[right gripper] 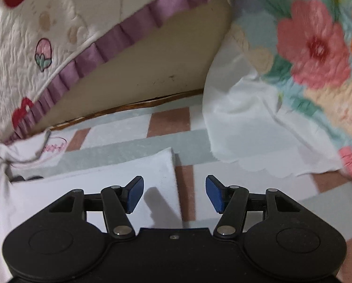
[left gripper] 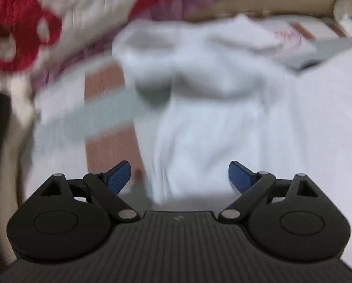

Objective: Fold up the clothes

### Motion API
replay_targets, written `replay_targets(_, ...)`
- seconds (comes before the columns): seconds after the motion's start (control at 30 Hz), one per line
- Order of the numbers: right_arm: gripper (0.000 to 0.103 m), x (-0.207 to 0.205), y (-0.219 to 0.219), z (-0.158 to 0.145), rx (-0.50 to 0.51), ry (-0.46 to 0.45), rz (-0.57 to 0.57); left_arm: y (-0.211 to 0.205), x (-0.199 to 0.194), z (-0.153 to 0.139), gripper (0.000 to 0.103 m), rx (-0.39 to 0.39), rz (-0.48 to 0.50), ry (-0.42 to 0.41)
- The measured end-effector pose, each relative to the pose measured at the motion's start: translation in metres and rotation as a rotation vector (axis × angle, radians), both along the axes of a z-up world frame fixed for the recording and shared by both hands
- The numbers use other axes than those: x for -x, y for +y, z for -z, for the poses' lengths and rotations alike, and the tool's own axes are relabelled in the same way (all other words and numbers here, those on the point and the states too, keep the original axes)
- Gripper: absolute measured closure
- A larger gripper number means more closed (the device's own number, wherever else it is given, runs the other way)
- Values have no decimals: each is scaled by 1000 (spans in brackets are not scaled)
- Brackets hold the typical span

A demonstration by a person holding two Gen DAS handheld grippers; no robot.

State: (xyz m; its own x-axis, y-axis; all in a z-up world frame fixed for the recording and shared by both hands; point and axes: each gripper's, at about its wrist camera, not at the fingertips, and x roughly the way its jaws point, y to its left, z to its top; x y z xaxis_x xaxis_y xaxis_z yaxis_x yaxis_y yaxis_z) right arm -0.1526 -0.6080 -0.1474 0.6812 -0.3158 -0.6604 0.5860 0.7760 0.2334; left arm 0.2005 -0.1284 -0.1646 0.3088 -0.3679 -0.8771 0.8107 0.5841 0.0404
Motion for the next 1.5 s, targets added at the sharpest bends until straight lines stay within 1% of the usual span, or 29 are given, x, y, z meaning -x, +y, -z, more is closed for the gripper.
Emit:
replay_targets(0.07, 37, -1, -11, 6, -56, -20, 6, 11, -2, 1, 12, 25, -41, 15)
replay_targets(0.1, 37, -7, -14, 10, -53, -10, -1, 16, -4, 1, 12, 41, -69, 16)
replay_targets(0.2, 35, -24, -10, 13, 11, 3, -55, 25, -14, 2, 12, 84, -142, 14)
replay_targets(0.27, 35, -37, -1, 14, 60, 19, -151, 27, -21, 7, 12, 103, -175, 29)
replay_targets(0.3, 38, -42, 3, 14, 85, 34, -187, 26, -25, 11, 7, 112, -191, 37)
replay_targets(0.33, 56, -47, 9, 14, 123, 60, -210, 24, -27, 13, 5, 126, -205, 36)
replay_targets(0.37, 72, -49, 12, 12, 145, 73, -232, 23, -28, 14, 1, 141, -217, 34)
replay_targets(0.4, 96, -49, 11, 10, 131, 63, -253, 22, -30, 16, 0, 156, -230, 32)
replay_targets(0.43, 96, -48, 10, 8, 103, 43, -248, 19, -28, 17, 0, 155, -235, 21)
replay_targets(0.47, 96, -45, 12, 3, 131, 23, -236, 15, -24, 17, 4, 145, -225, 0)
replay_targets(0.5, 96, -42, 14, -2, 160, 3, -225, 11, -18, 14, 22, 143, -198, -28)
replay_targets(0.53, 97, -39, 17, -8, 185, -18, -216, 9, -11, 9, 42, 164, -153, -31)
replay_targets(0.57, 97, -37, 20, -13, 203, -37, -202, 6, -5, 3, 89, 190, -105, -27)
replay_targets(0.6, 97, -35, 23, -18, 225, -50, -194, 2, 1, -3, 97, 179, -79, -46)
replay_targets(0.63, 97, -34, 26, -24, 251, -61, -189, -3, 6, -7, 99, 147, -66, -90)
replay_targets(0.67, 97, -33, 26, -30, 269, -70, -181, -7, 12, -13, 100, 121, -57, -156)
replay_targets(0.77, 97, -31, 26, -48, 315, -97, -151, -6, 9, -37, 100, 143, -130, -287)
replay_targets(0.8, 97, -30, 25, -55, 325, -108, -135, -4, 4, -45, 100, 159, -176, -300)
replay_targets(0.83, 97, -30, 22, -61, 326, -119, -126, -3, -2, -51, 100, 177, -210, -297)
replay_targets(0.87, 97, -32, 21, -65, 334, -113, -121, -5, -7, -52, 100, 174, -226, -298)
replay_targets(0.93, 97, -35, 20, -72, 350, -101, -113, -12, -10, -48, 100, 144, -221, -327)
replay_targets(1.0, 97, -38, 19, -75, 364, -89, -106, -17, -7, -46, 100, 135, -217, -366)
replay_targets(1.1, 97, -43, 18, -77, 374, -82, -101, -24, -9, -53, 100, 152, -235, -439)
replay_targets(1.23, 97, -55, 11, -81, 391, -84, -85, -41, -28, -69, 99, 166, -238, -485)
replay_targets(1.3, 97, -63, 6, -84, 401, -92, -72, -53, -36, -70, 100, 154, -233, -528)
replay_targets(1.37, 97, -71, -2, -76, 395, -62, -67, -65, -44, -71, 99, 140, -227, -573)
replay_targets(1.43, 97, -79, -9, -69, 389, -33, -63, -75, -50, -62, 99, 118, -232, -611)
replay_targets(1.47, 97, -83, -13, -65, 386, -18, -61, -79, -54, -56, 97, 94, -232, -606)
replay_targets(1.5, 95, -87, -16, -61, 383, -3, -59, -83, -59, -46, 93, 51, -238, -580)
